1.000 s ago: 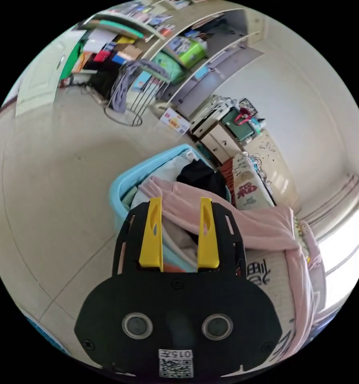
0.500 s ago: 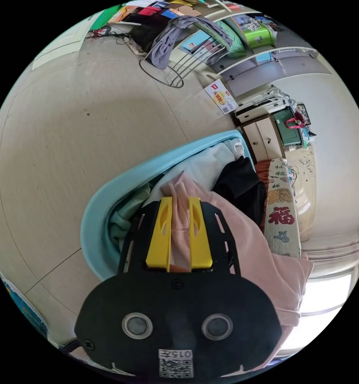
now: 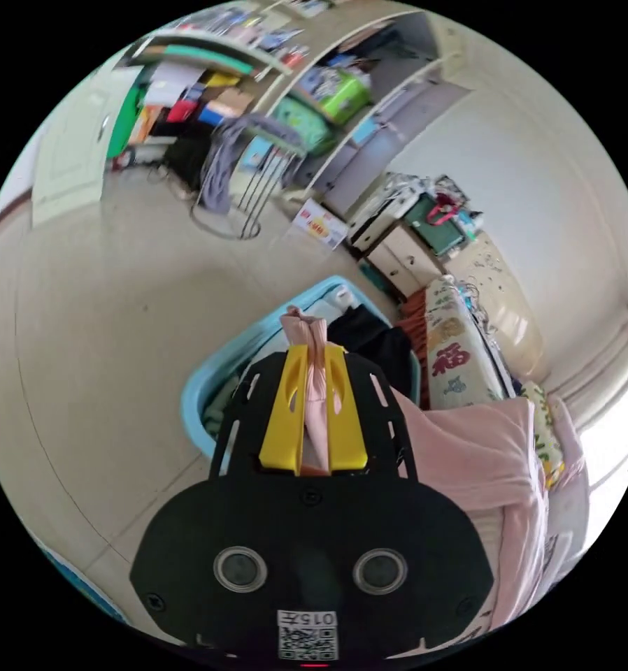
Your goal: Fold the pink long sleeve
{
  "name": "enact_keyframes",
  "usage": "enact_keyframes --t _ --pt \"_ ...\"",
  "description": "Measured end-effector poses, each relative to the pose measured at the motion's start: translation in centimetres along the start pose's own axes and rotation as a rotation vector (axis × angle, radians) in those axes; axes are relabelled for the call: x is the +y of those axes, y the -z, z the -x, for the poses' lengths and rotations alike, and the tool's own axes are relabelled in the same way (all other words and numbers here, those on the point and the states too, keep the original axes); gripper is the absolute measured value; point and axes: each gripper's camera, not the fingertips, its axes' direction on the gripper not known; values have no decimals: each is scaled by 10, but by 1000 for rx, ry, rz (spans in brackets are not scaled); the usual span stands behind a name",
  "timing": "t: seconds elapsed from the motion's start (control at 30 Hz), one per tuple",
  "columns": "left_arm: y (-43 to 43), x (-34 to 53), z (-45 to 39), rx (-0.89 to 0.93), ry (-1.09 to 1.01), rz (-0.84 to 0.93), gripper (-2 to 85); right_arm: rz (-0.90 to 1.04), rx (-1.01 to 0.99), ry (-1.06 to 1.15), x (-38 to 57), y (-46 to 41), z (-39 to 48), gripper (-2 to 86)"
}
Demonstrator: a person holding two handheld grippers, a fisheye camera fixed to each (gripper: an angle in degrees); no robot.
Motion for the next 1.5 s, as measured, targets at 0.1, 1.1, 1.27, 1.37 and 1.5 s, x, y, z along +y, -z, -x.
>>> enact_keyframes --t 0.1,1.1,1.27,1.37,1.5 --pt "89 -3 -121 87 -194 -122 41 -1 14 3 -3 2 0 -9" --pt "355 229 -608 331 -1322 -118 86 92 103 -97 -57 67 -43 105" --pt "304 134 -569 209 -1128 -98 86 244 88 -6 -90 34 -37 29" --pt "278 94 -552 197 -1055 -66 88 219 41 -21 -97 47 -42 7" --pt "254 60 -551 159 -1052 -58 93 122 25 -106 -106 84 -61 -1"
